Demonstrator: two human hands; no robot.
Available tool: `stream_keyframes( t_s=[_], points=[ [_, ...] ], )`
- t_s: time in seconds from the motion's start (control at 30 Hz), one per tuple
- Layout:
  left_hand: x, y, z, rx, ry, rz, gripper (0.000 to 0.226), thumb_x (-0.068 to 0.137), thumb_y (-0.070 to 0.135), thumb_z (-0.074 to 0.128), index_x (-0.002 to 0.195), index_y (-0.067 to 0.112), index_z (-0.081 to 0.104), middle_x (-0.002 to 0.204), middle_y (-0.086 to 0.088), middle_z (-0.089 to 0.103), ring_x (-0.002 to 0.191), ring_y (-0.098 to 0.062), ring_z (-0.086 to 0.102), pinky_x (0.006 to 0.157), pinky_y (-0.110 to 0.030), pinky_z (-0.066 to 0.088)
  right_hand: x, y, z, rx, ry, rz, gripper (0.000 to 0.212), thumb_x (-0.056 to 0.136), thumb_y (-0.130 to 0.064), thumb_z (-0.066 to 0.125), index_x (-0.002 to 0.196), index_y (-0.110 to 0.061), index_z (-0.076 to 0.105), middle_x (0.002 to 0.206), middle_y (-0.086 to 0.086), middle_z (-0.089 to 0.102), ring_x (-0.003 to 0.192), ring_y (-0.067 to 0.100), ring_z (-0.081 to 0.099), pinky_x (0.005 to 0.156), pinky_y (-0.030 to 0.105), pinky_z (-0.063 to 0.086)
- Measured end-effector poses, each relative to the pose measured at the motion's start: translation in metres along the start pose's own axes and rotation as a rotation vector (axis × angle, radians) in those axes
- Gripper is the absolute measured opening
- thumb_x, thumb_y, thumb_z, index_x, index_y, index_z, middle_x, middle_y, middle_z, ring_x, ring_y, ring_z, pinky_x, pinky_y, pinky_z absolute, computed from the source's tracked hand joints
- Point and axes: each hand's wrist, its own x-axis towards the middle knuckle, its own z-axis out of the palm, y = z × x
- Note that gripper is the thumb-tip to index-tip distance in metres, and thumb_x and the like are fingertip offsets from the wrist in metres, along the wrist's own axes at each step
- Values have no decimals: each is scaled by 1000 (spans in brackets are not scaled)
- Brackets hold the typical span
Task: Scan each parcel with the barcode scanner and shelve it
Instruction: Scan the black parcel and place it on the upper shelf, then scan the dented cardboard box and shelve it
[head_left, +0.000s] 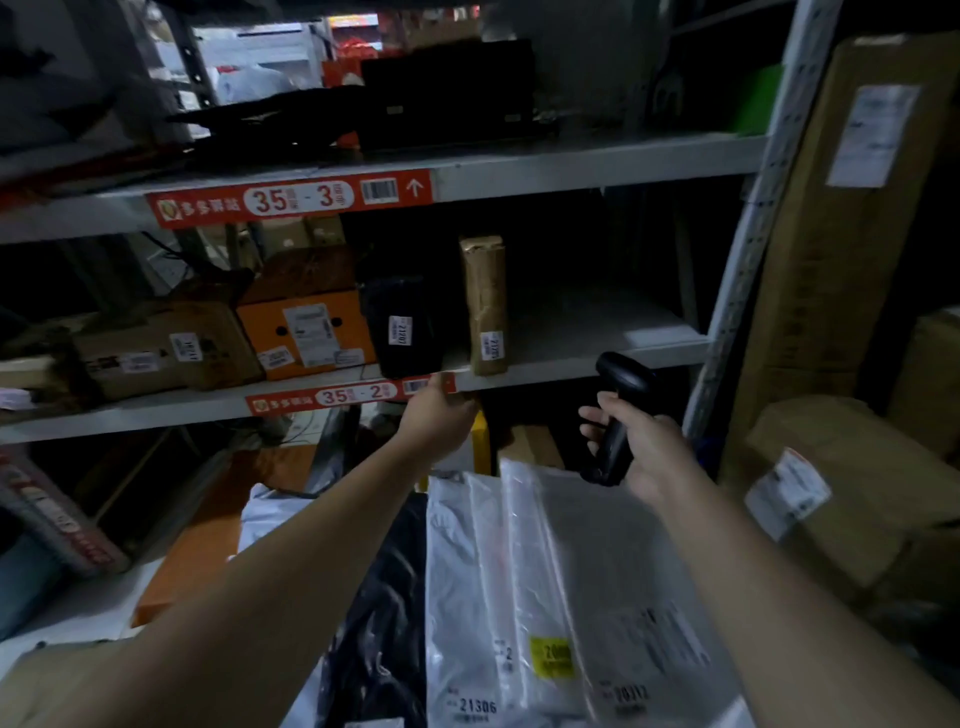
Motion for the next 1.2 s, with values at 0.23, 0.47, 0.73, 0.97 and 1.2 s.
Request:
stream_keyframes(
  t_s=[0.23, 0.47, 0.73, 0.97, 1.2],
  points=[
    [-48, 42, 54, -176, -135, 16, 60, 95, 32, 69, 150, 20, 48, 128, -5, 69, 110, -25, 70, 92, -43, 61, -47, -23, -52, -144, 132, -103, 15, 97, -19, 73, 110, -11, 72, 92, 10, 78, 65, 18, 72, 61, 31, 52],
    [-86, 72, 115, -163, -273, 41, 68, 99, 35, 67, 158, 15, 40, 145, -7, 60, 129, -30, 59, 107, -37, 50, -82, -44, -113, -288, 330, -166, 12, 93, -22, 77, 86, -12, 76, 91, 16, 80, 64, 23, 70, 71, 42, 56],
    [-110, 90, 180, -367, -420, -73, 69, 99, 41, 65, 157, 14, 39, 126, -10, 65, 107, -28, 65, 98, -40, 55, -106, -79, -187, -538, 719, -353, 36, 86, -41, 74, 97, -7, 74, 93, 17, 77, 79, 34, 72, 70, 46, 60],
    [-95, 139, 224, -432, -471, -79, 53, 104, 31, 61, 150, 7, 46, 86, -3, 54, 71, -16, 52, 70, -35, 47, -100, -86, -250, -560, 940, -385, 35, 93, -25, 74, 124, -11, 70, 122, 17, 71, 112, 31, 69, 99, 48, 56],
    [-52, 196, 269, -435, -478, -2, 65, 94, 40, 64, 130, -13, 54, 102, -42, 60, 70, -41, 61, 52, -25, 39, -85, -78, -277, -286, 908, -231, 49, 85, -38, 79, 128, -15, 71, 121, 10, 74, 111, 31, 70, 100, 50, 57]
  ],
)
